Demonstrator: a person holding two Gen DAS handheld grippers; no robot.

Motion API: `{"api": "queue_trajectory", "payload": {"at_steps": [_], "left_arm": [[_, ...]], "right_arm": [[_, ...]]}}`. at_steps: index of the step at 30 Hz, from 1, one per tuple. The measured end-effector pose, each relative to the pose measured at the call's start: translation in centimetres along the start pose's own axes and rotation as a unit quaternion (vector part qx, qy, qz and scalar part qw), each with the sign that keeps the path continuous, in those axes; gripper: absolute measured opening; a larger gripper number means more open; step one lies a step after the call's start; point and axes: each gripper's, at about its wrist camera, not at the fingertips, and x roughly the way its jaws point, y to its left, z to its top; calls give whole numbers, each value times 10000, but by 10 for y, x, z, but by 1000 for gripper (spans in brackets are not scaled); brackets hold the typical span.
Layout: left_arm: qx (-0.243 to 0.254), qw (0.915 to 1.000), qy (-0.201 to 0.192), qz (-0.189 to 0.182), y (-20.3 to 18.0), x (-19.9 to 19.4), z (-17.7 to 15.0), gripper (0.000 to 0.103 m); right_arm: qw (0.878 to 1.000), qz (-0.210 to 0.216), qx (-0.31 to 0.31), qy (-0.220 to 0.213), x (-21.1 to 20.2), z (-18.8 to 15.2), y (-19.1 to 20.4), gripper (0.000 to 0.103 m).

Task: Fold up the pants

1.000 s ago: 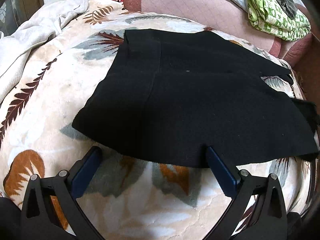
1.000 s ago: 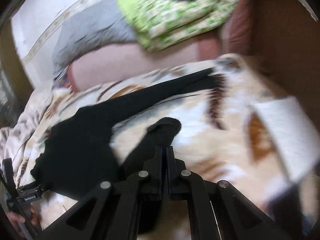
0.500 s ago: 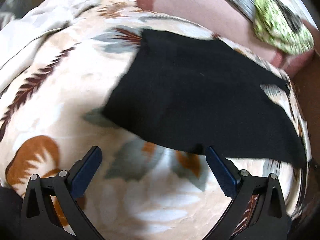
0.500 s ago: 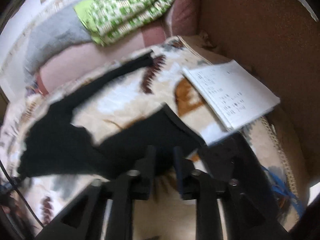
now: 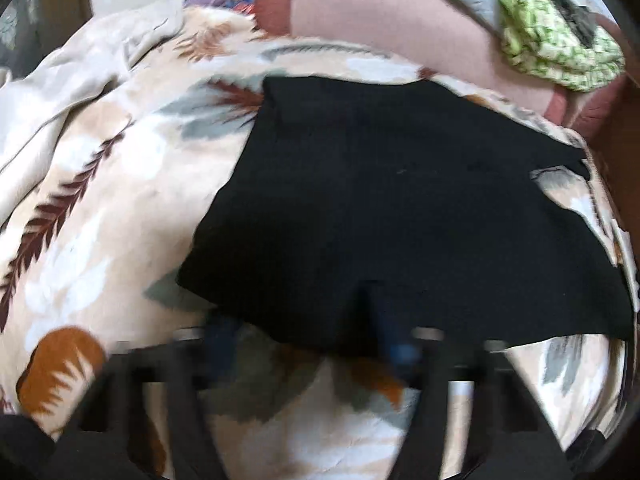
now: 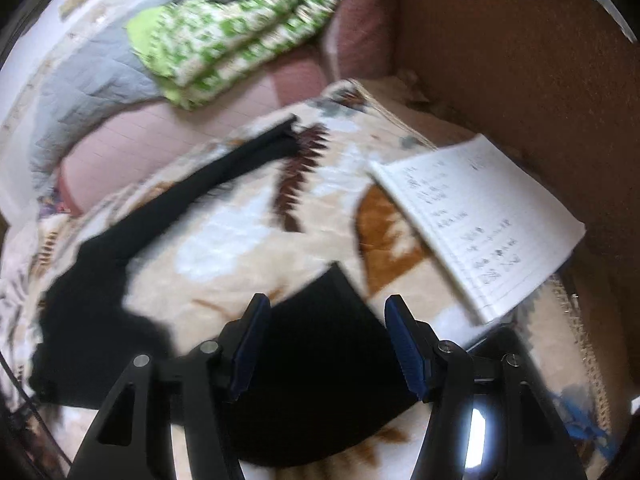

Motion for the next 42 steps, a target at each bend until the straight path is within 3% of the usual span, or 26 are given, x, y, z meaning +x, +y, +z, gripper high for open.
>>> {"api": "queue_trajectory", "payload": {"at_steps": [1, 2, 5, 6, 8, 9, 10, 11, 13, 16, 18, 21, 23, 26, 28, 30, 32, 34, 37, 39, 42], "left_arm": [[-46, 9999, 62, -101, 1, -1, 3, 18], [-79, 9998, 105, -158, 2, -1, 6, 15], [-57, 9994, 194, -265, 3, -1, 8, 12], [-41, 9994, 198, -280, 3, -2, 8, 11], [12, 9993, 194, -334, 4, -8, 6, 11], [26, 9992, 189, -352, 3, -10, 6, 10], [42, 9991, 180, -386, 5, -14, 5, 10], [62, 9989, 166, -433, 6, -19, 4, 10], [113, 9987, 139, -482, 7, -25, 4, 10], [181, 9979, 98, -612, 11, -41, 2, 10], [179, 9976, 120, -655, 14, -45, -1, 10], [146, 9981, 213, -561, 17, -35, -5, 10], [30, 9978, 396, -529, 19, -22, -9, 10], [67, 9983, 323, -479, 17, -20, -11, 12], [159, 9988, 283, -359, 15, -25, -13, 19], [137, 9987, 310, -384, 17, -29, -14, 19], [51, 9987, 279, -416, 24, -35, -15, 21], [-17, 9989, 277, -374, 30, -37, -17, 32], [-78, 9990, 300, -327, 34, -36, -19, 33], [-89, 9990, 331, -282, 32, -33, -20, 33], [-156, 9989, 364, -248, 32, -30, -21, 34]], "right_arm": [[10000, -5, -30, 56, 5, 0, -2, 65], [9999, 18, -55, 103, 10, 0, -3, 66], [9989, 331, -158, 293, 29, -1, 1, 69], [9986, 306, -249, 365, 37, -3, 5, 72], [9982, 45, -448, 400, 47, -4, 11, 69], [9977, -35, -549, 407, 51, -3, 13, 53], [9975, -26, -605, 373, 50, -3, 15, 25], [9971, 63, -653, 372, 47, -1, 16, 10], [9975, 196, -647, 201, 30, 6, 18, 10], [9981, 20, -476, -401, 1, 18, 9, 10], [9981, -22, -251, -562, -5, 26, -1, 10], [9995, -69, -173, -260, 22, 25, -6, 11], [9994, -230, -262, -48, 44, 19, -4, 20], [9989, -366, -301, 14, 49, 12, -4, 27], [9997, -140, -149, -106, 32, 10, -8, 51], [9997, 121, -119, -149, 14, 8, -8, 63], [9978, 534, -366, -126, -6, 0, 2, 62], [9939, 847, -713, 7, -15, -8, 19, 62], [9817, 1324, -1327, 348, -17, -27, 51, 62], [9727, 1407, -1759, 557, -8, -41, 75, 61], [9647, 1168, -2192, 876, 10, -53, 93, 62]]}}
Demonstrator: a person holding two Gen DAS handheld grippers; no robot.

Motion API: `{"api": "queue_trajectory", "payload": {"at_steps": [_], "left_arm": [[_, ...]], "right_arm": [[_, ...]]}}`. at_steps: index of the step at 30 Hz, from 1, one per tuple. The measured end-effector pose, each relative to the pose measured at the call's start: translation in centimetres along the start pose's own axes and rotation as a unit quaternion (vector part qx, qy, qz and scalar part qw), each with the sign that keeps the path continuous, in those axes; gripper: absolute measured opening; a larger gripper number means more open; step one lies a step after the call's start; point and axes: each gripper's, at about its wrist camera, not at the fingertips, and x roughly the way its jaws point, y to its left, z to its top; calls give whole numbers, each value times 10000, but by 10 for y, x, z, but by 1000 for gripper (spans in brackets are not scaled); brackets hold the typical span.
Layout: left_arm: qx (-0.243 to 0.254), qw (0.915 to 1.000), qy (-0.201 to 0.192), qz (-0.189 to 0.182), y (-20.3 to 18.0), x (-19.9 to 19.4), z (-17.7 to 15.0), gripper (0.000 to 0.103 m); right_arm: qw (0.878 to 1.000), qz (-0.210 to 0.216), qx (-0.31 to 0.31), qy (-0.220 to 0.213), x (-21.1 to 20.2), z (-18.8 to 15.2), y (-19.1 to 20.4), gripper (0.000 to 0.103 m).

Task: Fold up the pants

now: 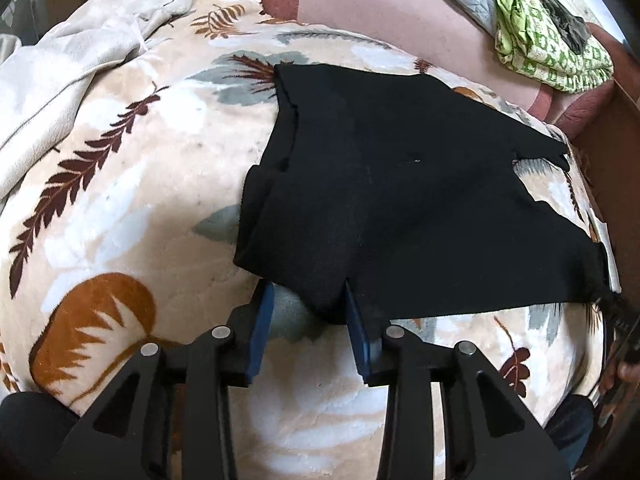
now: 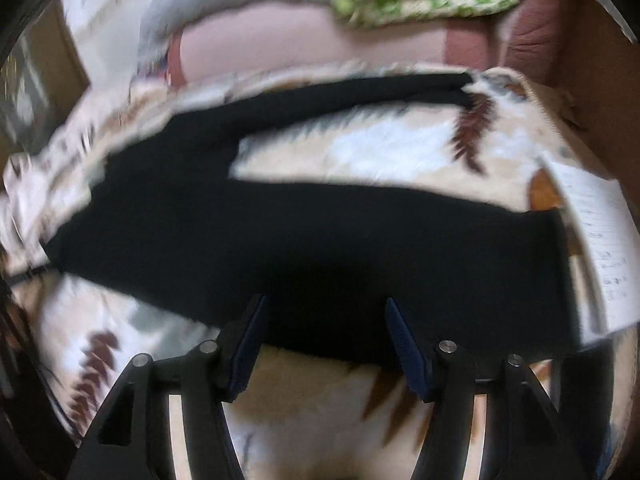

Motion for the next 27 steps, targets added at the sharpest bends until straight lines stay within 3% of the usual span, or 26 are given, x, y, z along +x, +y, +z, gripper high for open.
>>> {"api": "queue_trajectory", "payload": {"at_steps": [2, 4, 6, 11, 16, 17, 18, 19, 20, 22, 27], "left_arm": [[-74, 10000, 20, -50, 0, -3, 0, 38], [-96, 9999, 15, -99, 1, -5, 0, 56], [-175, 9998, -80, -105, 3, -7, 1, 62], [-524, 9983, 48, -237, 5, 3, 7, 64], [-439, 9987, 4, -245, -9, 9, 10, 63], [-411, 9989, -10, -217, -12, 9, 9, 59], [-369, 9991, -22, -217, -15, 10, 9, 31], [-325, 9993, 5, -187, -15, 10, 9, 13], [-290, 9994, 51, -206, -16, 11, 10, 13], [-291, 9992, 0, -266, -14, 5, 10, 11], [-30, 9986, -105, -527, -11, -32, 7, 11]], "right_arm": [[9998, -91, -194, -52, -3, 2, 5, 62], [9990, 176, -351, -233, -17, 2, 10, 64], [9981, 159, -574, -141, -23, 2, 14, 67], [9882, -9, -1524, -167, -13, -6, 30, 67], [9730, -284, -2269, -299, 9, -16, 47, 64], [9699, -293, -2378, -437, 11, -17, 50, 54], [9698, -221, -2375, -507, 12, -16, 51, 43], [9712, -140, -2323, -512, 12, -14, 51, 20], [9727, -139, -2256, -526, 12, -12, 52, 12], [9730, -99, -2236, -567, 6, -10, 54, 8], [9752, 383, -2096, -603, -33, -17, 45, 7]]}}
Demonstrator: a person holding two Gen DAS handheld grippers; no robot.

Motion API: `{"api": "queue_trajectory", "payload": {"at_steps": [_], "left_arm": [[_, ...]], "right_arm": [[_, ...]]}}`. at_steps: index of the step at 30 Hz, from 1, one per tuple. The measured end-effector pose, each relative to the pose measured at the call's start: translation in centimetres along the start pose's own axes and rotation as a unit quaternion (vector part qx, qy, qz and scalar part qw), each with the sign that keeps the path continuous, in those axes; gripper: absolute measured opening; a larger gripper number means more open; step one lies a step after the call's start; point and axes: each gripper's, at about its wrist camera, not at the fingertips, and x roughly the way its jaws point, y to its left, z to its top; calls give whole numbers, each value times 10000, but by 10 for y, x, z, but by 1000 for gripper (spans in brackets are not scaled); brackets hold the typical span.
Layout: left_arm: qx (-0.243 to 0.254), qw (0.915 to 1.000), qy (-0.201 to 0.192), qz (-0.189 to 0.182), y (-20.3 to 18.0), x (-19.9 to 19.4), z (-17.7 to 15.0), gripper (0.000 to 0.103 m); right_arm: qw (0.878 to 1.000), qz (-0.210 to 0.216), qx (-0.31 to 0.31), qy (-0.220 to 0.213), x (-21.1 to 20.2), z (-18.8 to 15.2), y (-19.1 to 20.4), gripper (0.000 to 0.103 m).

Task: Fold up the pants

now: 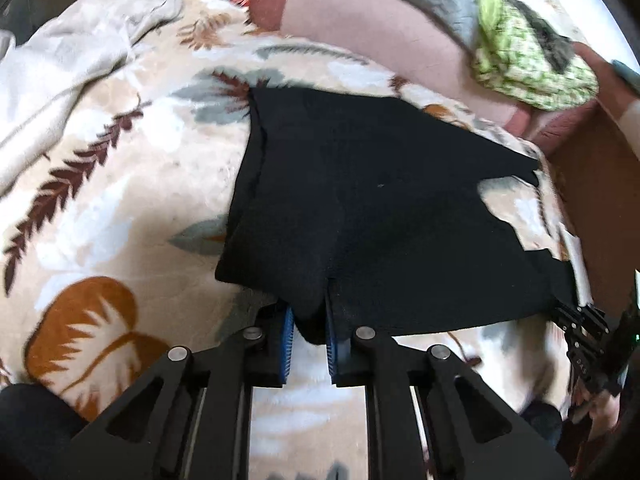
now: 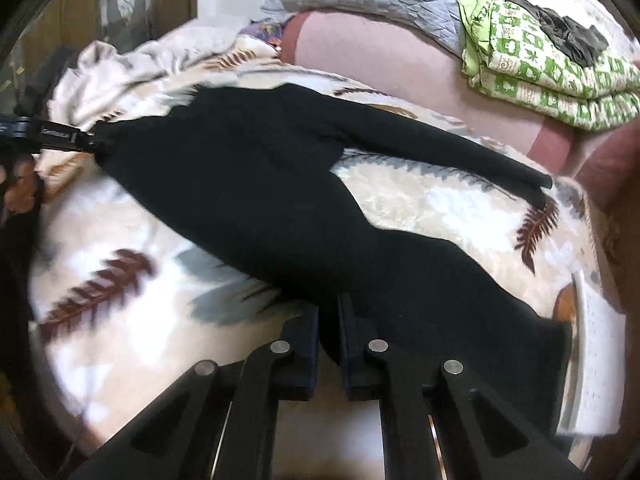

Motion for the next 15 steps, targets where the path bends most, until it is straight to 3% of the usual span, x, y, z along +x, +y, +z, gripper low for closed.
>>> {"api": "queue_trajectory", "payload": {"at_steps": [4, 8, 12, 14, 15], "left_arm": [[-18, 9997, 241, -55, 0, -2, -13, 11], [96, 9987, 434, 254, -3, 24, -33, 12], [222, 9981, 402, 415, -8, 13, -29, 26], [298, 9980, 395, 395, -7, 1, -22, 38], [325, 9983, 314, 366, -5, -5, -18, 50]], "right_arm": [[9993, 330, 23, 159, -17, -13, 4, 7], [9981, 323, -33, 516, 2, -29, 9, 10], [9969, 475, 72, 616, -1, -20, 6, 22], [9966, 744, 174, 300, -18, -10, 1, 36], [9963, 809, 238, 145, -24, -4, -2, 41]]}}
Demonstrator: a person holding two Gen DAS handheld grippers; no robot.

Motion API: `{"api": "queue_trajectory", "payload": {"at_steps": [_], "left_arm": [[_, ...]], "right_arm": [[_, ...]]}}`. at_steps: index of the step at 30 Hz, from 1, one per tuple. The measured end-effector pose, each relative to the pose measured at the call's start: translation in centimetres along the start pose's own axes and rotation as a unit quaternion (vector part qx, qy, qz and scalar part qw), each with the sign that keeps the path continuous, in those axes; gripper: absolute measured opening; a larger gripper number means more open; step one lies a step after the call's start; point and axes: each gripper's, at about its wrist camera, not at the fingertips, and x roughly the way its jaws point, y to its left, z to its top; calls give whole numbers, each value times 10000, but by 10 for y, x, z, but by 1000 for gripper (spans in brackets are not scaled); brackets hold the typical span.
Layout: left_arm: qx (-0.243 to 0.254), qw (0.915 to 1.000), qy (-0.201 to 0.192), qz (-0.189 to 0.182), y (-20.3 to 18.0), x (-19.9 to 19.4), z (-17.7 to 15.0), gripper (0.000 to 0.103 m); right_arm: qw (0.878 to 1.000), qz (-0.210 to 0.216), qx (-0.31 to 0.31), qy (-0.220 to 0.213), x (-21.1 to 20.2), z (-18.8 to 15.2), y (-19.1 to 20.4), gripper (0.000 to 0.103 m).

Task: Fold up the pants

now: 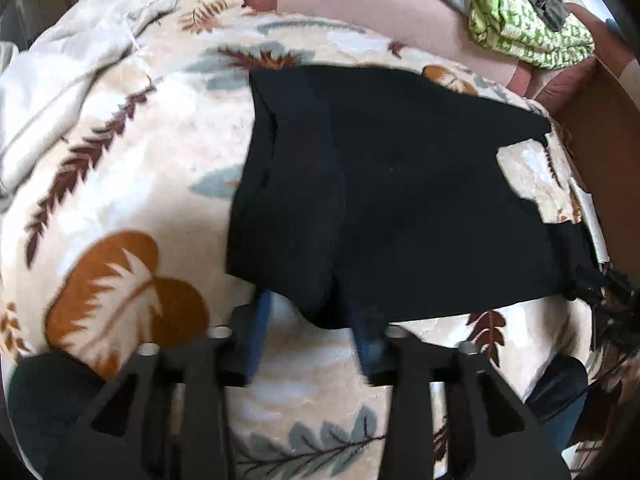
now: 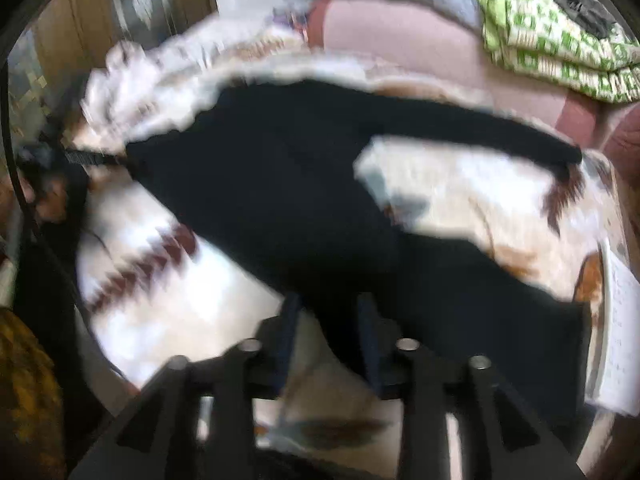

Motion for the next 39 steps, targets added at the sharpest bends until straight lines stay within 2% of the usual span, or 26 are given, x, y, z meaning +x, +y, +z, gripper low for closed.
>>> {"api": "queue_trajectory", "payload": {"at_steps": [1, 2, 4, 5, 7, 10, 12, 14, 16, 19, 22, 24, 28, 31, 33, 34, 35, 37, 39], "left_arm": [[15, 10000, -86, -15, 1, -3, 4, 61], [38, 9997, -234, -18, 3, -9, 10, 65], [162, 9987, -483, -10, 6, -16, 22, 73], [277, 9978, -602, 49, 7, -18, 34, 75], [433, 9966, -702, 37, 9, -17, 51, 85], [780, 9940, -764, -81, 11, -2, 83, 85], [962, 9930, -639, -247, 11, 17, 106, 85], [1086, 9921, -504, -386, 11, 36, 125, 85], [1261, 9906, -406, -339, 6, 50, 137, 85], [1644, 9853, -330, -310, 1, 68, 154, 85], [1983, 9784, -324, -491, -1, 81, 171, 85], [2186, 9739, -204, -575, -6, 94, 184, 85], [2570, 9643, 54, -636, -13, 119, 197, 85], [2843, 9572, 360, -408, -20, 144, 199, 85], [2814, 9578, 254, -528, -22, 149, 197, 85], [2806, 9581, 240, -531, -23, 149, 197, 77], [2859, 9561, 243, -594, -26, 148, 196, 68], [2942, 9522, 272, -779, -32, 141, 194, 12], [3030, 9512, 184, -553, -41, 127, 188, 6]], "right_arm": [[9998, 45, 64, -178, -6, 8, -2, 51], [9994, 51, 106, -321, -10, 16, -4, 57], [9983, -121, 42, -577, -11, 40, -7, 64], [9978, -216, -13, -623, -8, 51, -8, 65], [9969, -382, -161, -662, 4, 79, -11, 65], [9962, -531, -366, -594, 30, 120, -19, 67], [9957, -588, -524, -484, 50, 145, -25, 74], [9955, -585, -659, -353, 78, 169, -32, 74], [9951, -534, -817, -130, 106, 187, -37, 74], [9907, -522, -1232, 258, 143, 202, -38, 74], [9845, -455, -1625, 472, 168, 213, -38, 77], [9813, -406, -1794, 575, 180, 218, -40, 82], [9746, -175, -2070, 833, 206, 228, -43, 82], [9752, 14, -1965, 1021, 221, 230, -48, 80], [9800, 246, -1677, 1043, 222, 229, -51, 64], [9810, 264, -1663, 962, 218, 226, -48, 51], [9814, 215, -1704, 859, 213, 222, -44, 30], [9816, 47, -1763, 730, 200, 213, -33, 12], [9830, -247, -1756, 465, 178, 203, -24, 9]]}}
